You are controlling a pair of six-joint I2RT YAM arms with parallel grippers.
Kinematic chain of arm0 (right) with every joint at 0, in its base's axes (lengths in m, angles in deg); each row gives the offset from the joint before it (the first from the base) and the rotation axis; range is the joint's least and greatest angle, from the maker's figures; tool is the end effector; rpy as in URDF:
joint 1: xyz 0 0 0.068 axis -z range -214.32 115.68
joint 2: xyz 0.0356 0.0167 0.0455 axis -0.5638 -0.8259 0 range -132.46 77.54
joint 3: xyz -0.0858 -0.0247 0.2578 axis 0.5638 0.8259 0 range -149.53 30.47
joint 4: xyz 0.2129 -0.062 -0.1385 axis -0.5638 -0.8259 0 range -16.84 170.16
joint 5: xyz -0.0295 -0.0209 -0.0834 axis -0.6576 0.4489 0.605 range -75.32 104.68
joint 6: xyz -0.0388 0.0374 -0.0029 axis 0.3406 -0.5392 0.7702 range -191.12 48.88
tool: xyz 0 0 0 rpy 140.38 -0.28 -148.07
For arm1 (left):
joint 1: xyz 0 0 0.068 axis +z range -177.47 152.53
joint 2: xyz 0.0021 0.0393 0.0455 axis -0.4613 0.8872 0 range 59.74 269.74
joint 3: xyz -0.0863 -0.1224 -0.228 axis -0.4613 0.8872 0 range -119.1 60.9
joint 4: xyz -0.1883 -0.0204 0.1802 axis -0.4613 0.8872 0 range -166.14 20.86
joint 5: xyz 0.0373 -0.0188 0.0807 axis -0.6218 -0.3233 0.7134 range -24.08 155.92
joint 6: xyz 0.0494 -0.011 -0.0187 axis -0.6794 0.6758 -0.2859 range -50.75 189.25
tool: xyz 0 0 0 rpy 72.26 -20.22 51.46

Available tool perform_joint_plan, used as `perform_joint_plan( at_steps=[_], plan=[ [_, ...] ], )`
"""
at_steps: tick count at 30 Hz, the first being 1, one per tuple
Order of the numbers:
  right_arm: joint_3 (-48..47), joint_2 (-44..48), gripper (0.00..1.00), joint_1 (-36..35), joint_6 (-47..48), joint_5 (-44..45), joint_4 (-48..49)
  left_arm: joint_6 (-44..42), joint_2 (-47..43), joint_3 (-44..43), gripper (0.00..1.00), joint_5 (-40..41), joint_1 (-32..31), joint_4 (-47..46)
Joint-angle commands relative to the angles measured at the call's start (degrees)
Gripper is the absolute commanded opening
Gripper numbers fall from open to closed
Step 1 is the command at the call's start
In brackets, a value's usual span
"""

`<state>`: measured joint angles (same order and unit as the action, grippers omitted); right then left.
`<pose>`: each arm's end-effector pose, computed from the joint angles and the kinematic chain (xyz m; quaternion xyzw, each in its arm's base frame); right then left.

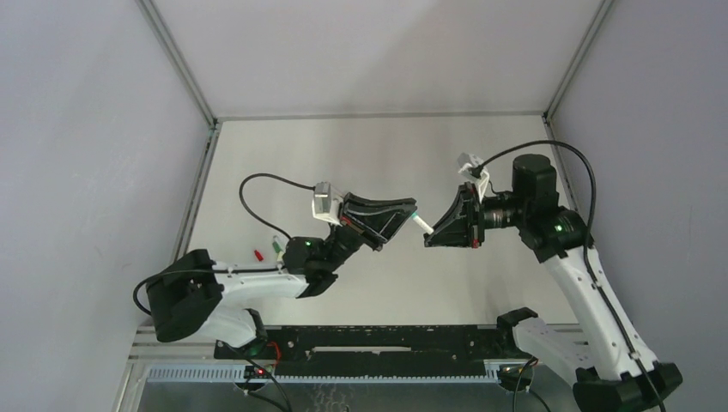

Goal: Insert the pens into the pen caps
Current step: Press the pen cap onto the pen.

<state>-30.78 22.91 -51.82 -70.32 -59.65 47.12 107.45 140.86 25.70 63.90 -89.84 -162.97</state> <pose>0.1599 0.0864 0.3793 -0.4218 0.6182 0.5690 0.3408 0.1267 -0.2448 0.3118 0.1027 0.4029 -0.7042 0.5755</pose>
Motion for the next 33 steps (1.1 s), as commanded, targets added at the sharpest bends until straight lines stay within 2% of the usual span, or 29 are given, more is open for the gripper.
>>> perform_joint_plan(
  at_steps=[1, 4, 5, 6, 7, 8, 10, 11, 15, 17, 19, 20, 21, 23, 24, 28, 29, 32, 33],
  plan=[
    [-3.79, 0.05, 0.00, -3.02, 5.78, 14.98, 2.98, 3.00, 8.67, 0.02, 0.00, -13.76, -8.91, 29.25],
    [-3.31, 1.68, 0.00, -5.75, 10.28, 24.43, 1.29, 6.02, 9.93, -1.25, 0.00, -13.51, -10.09, 25.85],
    [-2.93, 2.55, 0.00, -5.65, 10.17, 27.42, 1.64, 6.17, 9.64, -1.27, 0.00, -12.98, -10.46, 25.57],
    [-2.60, 3.07, 0.00, -3.16, 8.34, 26.47, 3.43, 5.51, 8.88, -0.77, 0.00, -11.19, -11.05, 26.31],
    [-1.80, 3.25, 0.00, 0.25, 3.79, 20.98, 6.51, 3.42, 7.76, -0.60, 0.00, -9.18, -11.78, 28.65],
    [-0.66, 2.75, 0.00, 3.17, -1.85, 9.30, 11.43, 1.01, 6.73, -0.57, 0.00, -7.98, -12.41, 31.95],
    [3.94, 2.06, 0.00, 5.14, -17.27, -2.40, 27.38, -3.37, 6.16, 0.34, 0.00, -10.15, -13.22, 32.46],
    [5.16, 2.14, 0.00, 5.06, -23.63, -4.41, 33.08, -4.75, 6.47, 1.16, 0.00, -12.02, -13.42, 30.86],
    [5.44, 1.73, 0.00, 5.27, -30.58, -9.00, 40.36, -2.91, 9.63, 4.34, 0.00, -21.59, -12.75, 23.88],
    [5.29, 2.26, 0.00, 5.22, -28.11, -7.85, 38.76, -0.91, 11.88, 4.96, 0.00, -25.19, -12.68, 22.46],
    [1.70, 2.82, 0.00, 5.33, -12.30, -0.24, 22.12, 1.08, 13.22, 5.75, 0.00, -26.37, -12.72, 21.19],
    [-1.31, 3.01, 0.00, 4.79, -2.99, 6.05, 9.28, 2.11, 13.45, 6.49, 0.00, -26.18, -12.73, 20.43],
    [-2.57, 3.48, 0.00, 4.45, 2.22, 12.08, 6.13, 2.36, 13.46, 7.21, 0.00, -25.59, -12.69, 20.21],
    [-2.69, 3.77, 0.00, 4.91, 3.84, 16.19, 5.41, 2.22, 13.24, 7.71, 0.00, -24.26, -12.67, 21.09],
    [-2.54, 3.35, 0.00, 4.93, 3.32, 14.91, 5.68, 1.74, 13.13, 7.01, 0.00, -23.51, -12.64, 23.02],
    [-1.78, 0.95, 0.00, 5.84, 1.28, 1.66, 7.74, -3.14, 10.72, 2.66, 0.00, -16.41, -13.26, 36.19],
    [-1.72, 1.49, 0.00, 5.50, 2.46, 3.05, 7.40, -3.94, 9.28, 2.29, 0.00, -14.59, -13.38, 38.35],
    [-1.83, 4.39, 0.00, 1.80, 10.07, 20.05, 3.31, -4.21, 6.79, 3.69, 0.00, -13.85, -13.45, 36.34],
    [-1.69, 4.33, 0.00, 3.05, 9.73, 19.34, 2.63, -3.81, 6.50, 4.48, 0.00, -14.20, -13.40, 34.71]
  ],
)
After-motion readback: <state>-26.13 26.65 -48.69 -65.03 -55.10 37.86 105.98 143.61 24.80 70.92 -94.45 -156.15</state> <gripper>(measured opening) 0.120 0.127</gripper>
